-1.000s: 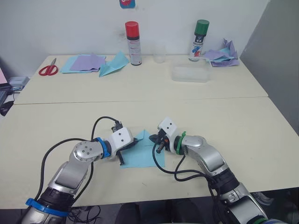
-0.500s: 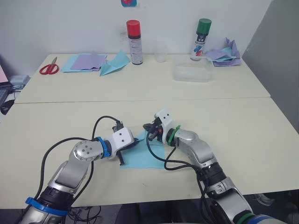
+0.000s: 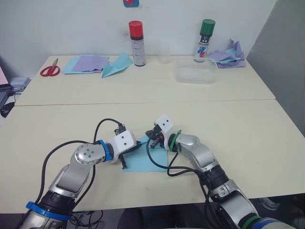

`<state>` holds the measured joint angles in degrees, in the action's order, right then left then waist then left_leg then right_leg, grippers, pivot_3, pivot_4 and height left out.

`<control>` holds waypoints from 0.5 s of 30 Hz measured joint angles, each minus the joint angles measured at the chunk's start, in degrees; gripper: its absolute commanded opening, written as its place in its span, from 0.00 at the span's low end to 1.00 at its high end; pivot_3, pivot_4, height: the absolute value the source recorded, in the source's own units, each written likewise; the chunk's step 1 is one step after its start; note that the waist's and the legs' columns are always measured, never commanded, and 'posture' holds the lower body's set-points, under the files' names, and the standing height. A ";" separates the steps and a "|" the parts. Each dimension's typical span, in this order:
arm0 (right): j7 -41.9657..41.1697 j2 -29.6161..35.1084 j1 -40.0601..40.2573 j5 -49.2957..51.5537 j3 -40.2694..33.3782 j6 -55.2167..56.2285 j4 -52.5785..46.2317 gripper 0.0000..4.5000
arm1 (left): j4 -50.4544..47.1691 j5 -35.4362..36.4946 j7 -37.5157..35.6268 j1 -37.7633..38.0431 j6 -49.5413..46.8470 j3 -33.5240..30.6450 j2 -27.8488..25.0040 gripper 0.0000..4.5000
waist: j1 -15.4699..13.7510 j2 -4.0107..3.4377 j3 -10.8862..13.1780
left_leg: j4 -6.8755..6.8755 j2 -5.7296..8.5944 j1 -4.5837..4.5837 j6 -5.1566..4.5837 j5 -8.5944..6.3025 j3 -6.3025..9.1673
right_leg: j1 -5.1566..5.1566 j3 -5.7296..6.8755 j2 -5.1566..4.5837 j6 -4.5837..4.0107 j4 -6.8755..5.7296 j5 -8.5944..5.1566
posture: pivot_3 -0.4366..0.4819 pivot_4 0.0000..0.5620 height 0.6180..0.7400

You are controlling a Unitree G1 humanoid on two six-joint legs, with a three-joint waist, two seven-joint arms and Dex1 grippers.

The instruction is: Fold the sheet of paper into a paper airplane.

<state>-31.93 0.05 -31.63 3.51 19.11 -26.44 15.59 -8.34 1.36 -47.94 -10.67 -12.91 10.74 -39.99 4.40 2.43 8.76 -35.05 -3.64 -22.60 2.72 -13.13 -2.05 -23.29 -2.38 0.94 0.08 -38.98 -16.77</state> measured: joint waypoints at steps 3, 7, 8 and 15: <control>-0.10 -0.04 0.01 -0.10 0.15 0.22 0.00 0.00 | 0.00 0.00 -0.06 0.05 0.34 0.00 0.00 0.01 | 0.00 0.00 0.00 | 0.00 0.00 0.00 0.00 0.00 -0.01 | 0.00 0.00 0.00 0.00 -0.01 0.00 | 0.48 0.27 1.00; -0.14 -0.19 0.16 -0.12 0.24 0.25 -0.01 0.00 | 0.00 -0.02 0.04 0.09 0.44 0.00 0.27 0.01 | -0.07 0.00 0.00 | -0.01 0.01 -0.01 0.00 0.00 -0.01 | 0.00 0.00 0.00 0.00 -0.01 0.00 | 0.48 0.27 1.00; -0.15 -0.19 0.20 -0.12 0.24 0.27 -0.02 0.00 | 0.00 -0.03 0.08 0.08 0.40 0.00 0.36 0.01 | -0.11 0.00 0.00 | -0.01 0.01 -0.01 0.00 0.00 -0.01 | 0.00 -0.01 0.00 0.00 -0.01 0.00 | 0.48 0.27 1.00; -0.23 -0.14 0.29 -0.11 0.22 0.22 -0.08 0.00 | -0.16 -0.24 0.21 0.08 -0.04 0.00 0.79 0.01 | -0.28 0.01 -0.01 | -0.03 0.01 0.00 0.00 0.00 0.00 | 0.01 0.00 0.00 0.00 -0.01 0.00 | 0.48 0.27 1.00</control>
<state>-32.16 -0.09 -31.34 3.39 19.32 -26.22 15.51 -8.50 1.12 -47.73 -10.59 -12.94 10.74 -39.20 4.12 2.43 8.75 -35.08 -3.63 -22.61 2.72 -13.13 -2.05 -23.28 -2.38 0.93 0.07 -38.99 -16.77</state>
